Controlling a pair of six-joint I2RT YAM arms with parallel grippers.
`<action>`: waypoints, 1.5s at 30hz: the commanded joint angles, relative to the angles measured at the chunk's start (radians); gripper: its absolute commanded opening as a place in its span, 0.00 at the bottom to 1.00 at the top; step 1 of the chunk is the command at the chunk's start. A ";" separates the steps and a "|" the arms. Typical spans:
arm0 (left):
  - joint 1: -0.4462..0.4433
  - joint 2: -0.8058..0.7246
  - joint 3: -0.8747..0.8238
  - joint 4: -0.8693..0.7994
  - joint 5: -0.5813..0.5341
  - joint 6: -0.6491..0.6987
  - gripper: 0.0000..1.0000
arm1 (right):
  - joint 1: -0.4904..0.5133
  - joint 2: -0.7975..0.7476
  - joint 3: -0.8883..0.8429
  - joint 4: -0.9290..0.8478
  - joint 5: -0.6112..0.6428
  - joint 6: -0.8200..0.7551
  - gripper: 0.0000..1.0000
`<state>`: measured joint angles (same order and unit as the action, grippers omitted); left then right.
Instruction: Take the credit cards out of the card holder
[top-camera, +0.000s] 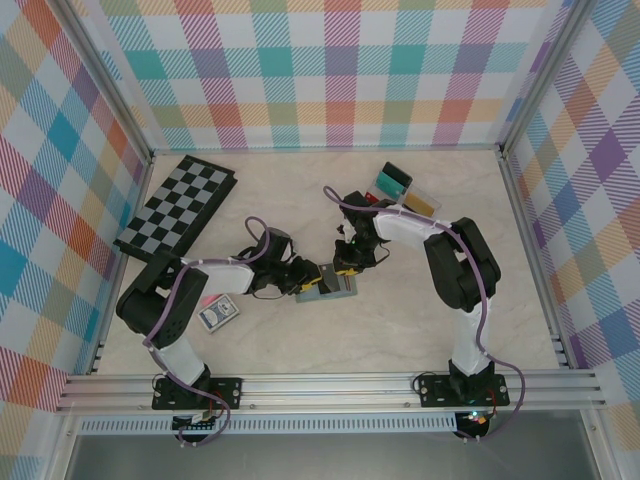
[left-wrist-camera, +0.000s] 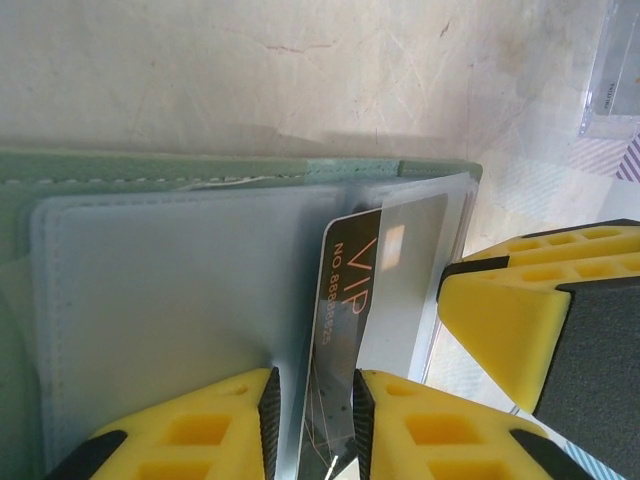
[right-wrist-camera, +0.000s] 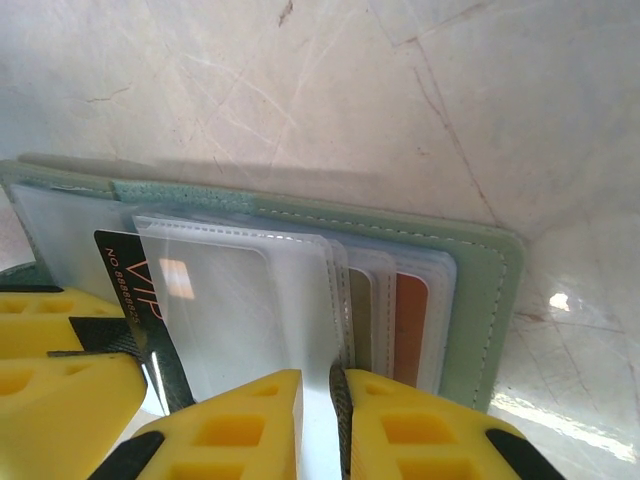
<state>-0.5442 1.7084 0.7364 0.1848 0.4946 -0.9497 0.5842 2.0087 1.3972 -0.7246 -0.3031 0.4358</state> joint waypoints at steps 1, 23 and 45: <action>0.013 0.030 0.024 0.023 0.030 -0.003 0.26 | 0.005 0.014 0.018 -0.029 -0.002 -0.017 0.18; 0.049 -0.047 0.001 -0.129 -0.021 0.097 0.00 | 0.003 0.032 -0.016 -0.021 0.040 0.017 0.18; 0.145 -0.356 0.083 -0.263 0.056 0.179 0.00 | -0.104 -0.363 -0.248 0.396 -0.340 0.194 0.65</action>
<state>-0.4198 1.3945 0.7773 -0.1425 0.4789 -0.7353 0.5053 1.6722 1.2064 -0.4702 -0.5011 0.5480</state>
